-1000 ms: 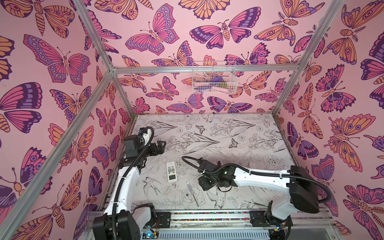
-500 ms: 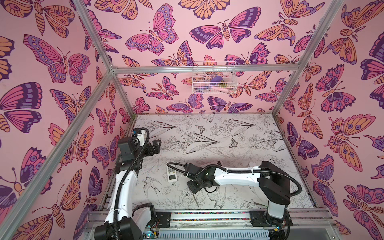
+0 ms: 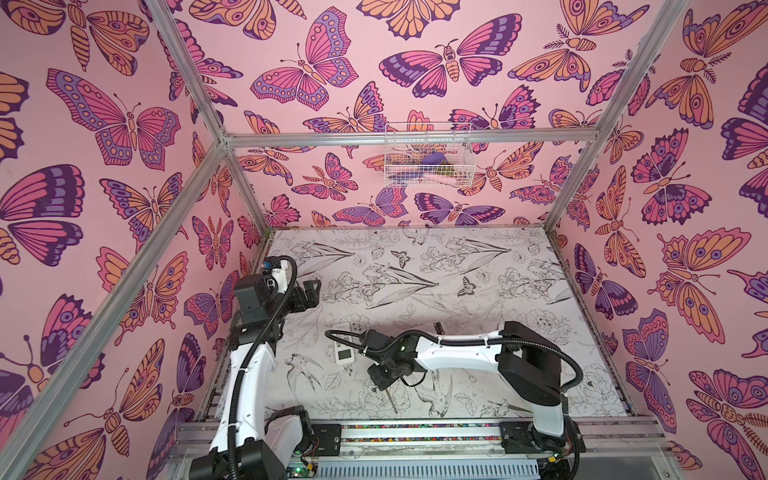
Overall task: Unload the batteries from the remote control
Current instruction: 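Lift the screwdriver with the right gripper and carry it toward the left gripper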
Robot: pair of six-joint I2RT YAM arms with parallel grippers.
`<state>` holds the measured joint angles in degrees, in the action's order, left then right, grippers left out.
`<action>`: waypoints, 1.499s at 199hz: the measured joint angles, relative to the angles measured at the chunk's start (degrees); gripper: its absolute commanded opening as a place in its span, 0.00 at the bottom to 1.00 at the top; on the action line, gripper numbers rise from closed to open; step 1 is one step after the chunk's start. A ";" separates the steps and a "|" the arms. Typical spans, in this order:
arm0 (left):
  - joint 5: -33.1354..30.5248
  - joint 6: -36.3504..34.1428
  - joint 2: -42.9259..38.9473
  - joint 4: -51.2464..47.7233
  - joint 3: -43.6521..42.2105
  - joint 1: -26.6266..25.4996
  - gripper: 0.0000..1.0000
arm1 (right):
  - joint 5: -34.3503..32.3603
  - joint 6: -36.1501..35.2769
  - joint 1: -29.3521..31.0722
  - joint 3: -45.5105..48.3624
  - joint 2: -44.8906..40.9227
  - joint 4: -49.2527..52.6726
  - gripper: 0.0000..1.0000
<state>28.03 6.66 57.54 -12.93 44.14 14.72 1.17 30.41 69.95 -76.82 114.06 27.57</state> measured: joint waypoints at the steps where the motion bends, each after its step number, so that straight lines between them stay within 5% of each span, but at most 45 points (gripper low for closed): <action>1: -0.02 0.00 -0.02 0.02 0.00 0.00 1.00 | -0.02 0.00 0.00 -0.09 0.11 0.07 0.37; 55: 0.00 -0.11 -1.20 0.02 -0.07 0.37 1.00 | -0.13 -0.02 -0.13 -0.83 0.96 0.35 0.23; 155: 0.68 -0.02 -2.62 0.87 -1.29 0.74 1.00 | -0.33 1.14 -3.21 -0.13 0.37 -1.68 0.14; 250: 4.98 1.60 3.98 -1.68 6.67 0.50 0.95 | -0.11 7.96 -14.80 14.14 -19.89 -13.11 0.10; 299: 5.99 0.33 11.89 -2.12 17.62 -6.34 0.98 | -2.75 13.77 -19.65 18.03 -29.16 -16.63 0.08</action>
<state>34.02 6.98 69.43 -15.05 61.76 8.38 -1.58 44.18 50.30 -58.78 84.90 10.94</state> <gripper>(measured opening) 0.969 0.197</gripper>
